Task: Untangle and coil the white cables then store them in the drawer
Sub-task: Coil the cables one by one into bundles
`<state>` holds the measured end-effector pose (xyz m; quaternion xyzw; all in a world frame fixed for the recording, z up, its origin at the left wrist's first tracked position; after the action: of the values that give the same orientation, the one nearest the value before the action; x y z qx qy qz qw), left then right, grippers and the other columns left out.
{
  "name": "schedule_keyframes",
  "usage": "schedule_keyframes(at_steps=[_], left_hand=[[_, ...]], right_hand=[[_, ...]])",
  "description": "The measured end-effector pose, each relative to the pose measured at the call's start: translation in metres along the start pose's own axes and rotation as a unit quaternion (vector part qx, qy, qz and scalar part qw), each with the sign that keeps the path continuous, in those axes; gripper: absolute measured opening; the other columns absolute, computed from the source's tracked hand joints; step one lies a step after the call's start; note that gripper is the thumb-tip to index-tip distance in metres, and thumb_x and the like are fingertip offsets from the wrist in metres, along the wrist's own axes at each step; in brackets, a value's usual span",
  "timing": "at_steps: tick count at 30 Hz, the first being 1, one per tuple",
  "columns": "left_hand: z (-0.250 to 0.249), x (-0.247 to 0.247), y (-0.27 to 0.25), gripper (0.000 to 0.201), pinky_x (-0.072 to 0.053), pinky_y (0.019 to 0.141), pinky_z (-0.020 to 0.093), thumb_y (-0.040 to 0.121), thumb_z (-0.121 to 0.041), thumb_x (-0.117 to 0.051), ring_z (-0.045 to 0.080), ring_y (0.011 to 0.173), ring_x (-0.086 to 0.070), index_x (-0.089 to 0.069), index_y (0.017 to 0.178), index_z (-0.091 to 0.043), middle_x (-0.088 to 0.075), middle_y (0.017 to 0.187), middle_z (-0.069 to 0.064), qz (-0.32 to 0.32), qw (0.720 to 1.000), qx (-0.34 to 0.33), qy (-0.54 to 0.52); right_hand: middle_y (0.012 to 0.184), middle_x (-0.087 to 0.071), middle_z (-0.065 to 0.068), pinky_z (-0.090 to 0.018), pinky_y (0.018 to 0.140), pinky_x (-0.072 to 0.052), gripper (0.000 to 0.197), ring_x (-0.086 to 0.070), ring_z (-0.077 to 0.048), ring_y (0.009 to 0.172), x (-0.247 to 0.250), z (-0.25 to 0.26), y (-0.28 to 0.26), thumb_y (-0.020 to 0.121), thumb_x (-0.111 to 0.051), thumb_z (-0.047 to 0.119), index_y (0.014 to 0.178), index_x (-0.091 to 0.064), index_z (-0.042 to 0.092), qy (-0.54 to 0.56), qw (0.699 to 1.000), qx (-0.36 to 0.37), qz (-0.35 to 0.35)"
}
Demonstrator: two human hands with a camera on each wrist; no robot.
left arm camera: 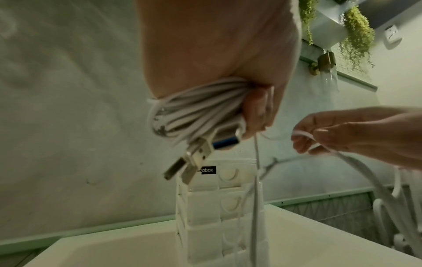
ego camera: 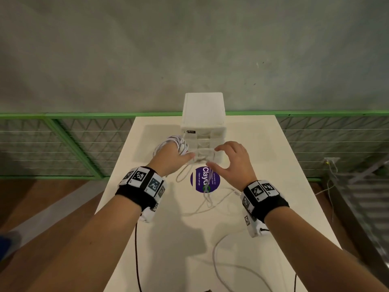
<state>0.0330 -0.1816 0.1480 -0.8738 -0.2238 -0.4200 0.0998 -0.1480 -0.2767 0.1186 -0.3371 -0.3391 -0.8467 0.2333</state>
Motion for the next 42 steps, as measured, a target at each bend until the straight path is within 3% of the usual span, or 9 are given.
schedule_keyframes(at_steps=[6,9,14,21,26,32,35,39,42], left_hand=[[-0.006,-0.003,-0.003,0.047,-0.040,0.050,0.032,0.085,-0.039,-0.064,0.022,0.046,-0.043,-0.050,0.072,0.005,-0.045,0.054,0.011,0.001,0.994,0.030,-0.106],[-0.007,0.002,-0.002,0.041,-0.037,0.050,0.030,0.085,-0.038,-0.063,0.021,0.044,-0.040,-0.047,0.066,-0.006,-0.040,0.053,0.009,-0.013,0.993,0.034,-0.116],[0.019,0.025,0.000,0.043,-0.036,0.050,0.025,0.086,-0.043,-0.062,0.022,0.053,-0.049,-0.042,0.060,-0.015,-0.047,0.058,0.004,-0.061,0.990,0.105,-0.076],[0.032,0.056,0.002,0.046,-0.036,0.060,0.029,0.085,-0.041,-0.064,0.025,0.061,-0.049,-0.039,0.060,-0.012,-0.040,0.055,0.002,-0.139,0.982,0.120,-0.037],[0.032,0.082,0.002,0.040,-0.047,0.064,0.034,0.083,-0.039,-0.067,0.026,0.066,-0.054,-0.043,0.065,-0.013,-0.047,0.062,0.001,-0.238,0.957,0.147,-0.073],[0.046,0.111,-0.005,0.038,-0.041,0.060,0.032,0.080,-0.040,-0.067,0.025,0.065,-0.054,-0.045,0.068,-0.011,-0.055,0.070,0.009,-0.342,0.912,0.184,-0.131],[0.041,0.123,-0.012,0.036,-0.039,0.062,0.033,0.082,-0.037,-0.066,0.023,0.067,-0.051,-0.047,0.074,-0.008,-0.051,0.066,0.005,-0.378,0.900,0.180,-0.119],[0.022,0.118,-0.014,0.034,-0.040,0.045,0.027,0.085,-0.028,-0.064,0.014,0.048,-0.044,-0.041,0.063,-0.018,-0.047,0.060,0.000,-0.350,0.911,0.127,-0.177],[0.007,0.095,-0.008,0.032,-0.033,0.037,0.023,0.085,-0.021,-0.067,0.015,0.035,-0.038,-0.042,0.065,-0.021,-0.044,0.053,0.003,-0.241,0.930,0.067,-0.269]], right_hand=[[0.096,-0.066,0.000,-0.037,0.081,-0.047,0.037,-0.061,-0.019,0.085,-0.024,0.019,-0.008,0.084,-0.055,0.050,0.103,-0.062,0.019,0.060,0.993,-0.067,0.073],[0.091,-0.070,-0.005,-0.034,0.074,-0.046,0.021,-0.063,-0.025,0.084,-0.027,0.018,-0.007,0.095,-0.046,0.031,0.102,-0.062,0.019,0.126,0.980,-0.117,0.098],[0.057,-0.050,0.009,-0.024,0.052,-0.037,0.012,-0.045,-0.007,0.051,0.000,0.001,-0.014,0.092,-0.052,0.034,0.094,-0.055,0.023,0.177,0.970,-0.163,-0.019],[0.098,-0.064,-0.009,-0.031,0.074,-0.043,0.023,-0.058,-0.030,0.092,-0.024,-0.077,-0.035,0.095,-0.042,0.022,0.094,-0.065,0.018,-0.005,0.960,-0.274,0.060],[0.098,-0.062,-0.010,-0.034,0.076,-0.037,0.024,-0.056,-0.031,0.093,-0.024,-0.089,-0.053,0.095,-0.041,0.018,0.096,-0.065,0.018,-0.141,0.946,-0.276,0.095],[0.106,-0.060,-0.006,-0.040,0.092,-0.034,0.024,-0.053,-0.026,0.104,-0.007,-0.110,-0.056,0.095,-0.038,0.020,0.100,-0.061,0.025,-0.227,0.896,-0.346,0.161],[0.100,-0.064,-0.005,-0.038,0.087,-0.034,0.023,-0.057,-0.026,0.091,0.001,-0.123,-0.060,0.096,-0.036,0.020,0.097,-0.059,0.021,-0.222,0.880,-0.387,0.162],[0.103,-0.065,-0.015,-0.035,0.077,-0.044,0.032,-0.058,-0.032,0.092,-0.006,-0.122,-0.053,0.098,-0.037,0.026,0.104,-0.060,0.005,-0.149,0.880,-0.412,0.185],[0.119,-0.058,-0.015,-0.039,0.090,-0.045,0.030,-0.056,-0.033,0.108,-0.014,-0.102,-0.040,0.096,-0.041,0.025,0.117,-0.055,0.010,-0.128,0.889,-0.400,0.182]])
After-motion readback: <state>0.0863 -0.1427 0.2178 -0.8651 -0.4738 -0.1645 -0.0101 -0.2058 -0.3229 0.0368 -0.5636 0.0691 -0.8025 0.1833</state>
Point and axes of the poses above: each hand's wrist, its own y-axis towards the middle knuckle, its own x-axis out of the back of the hand, z = x × y, the point moved 4 cm from there along y, towards the middle knuckle
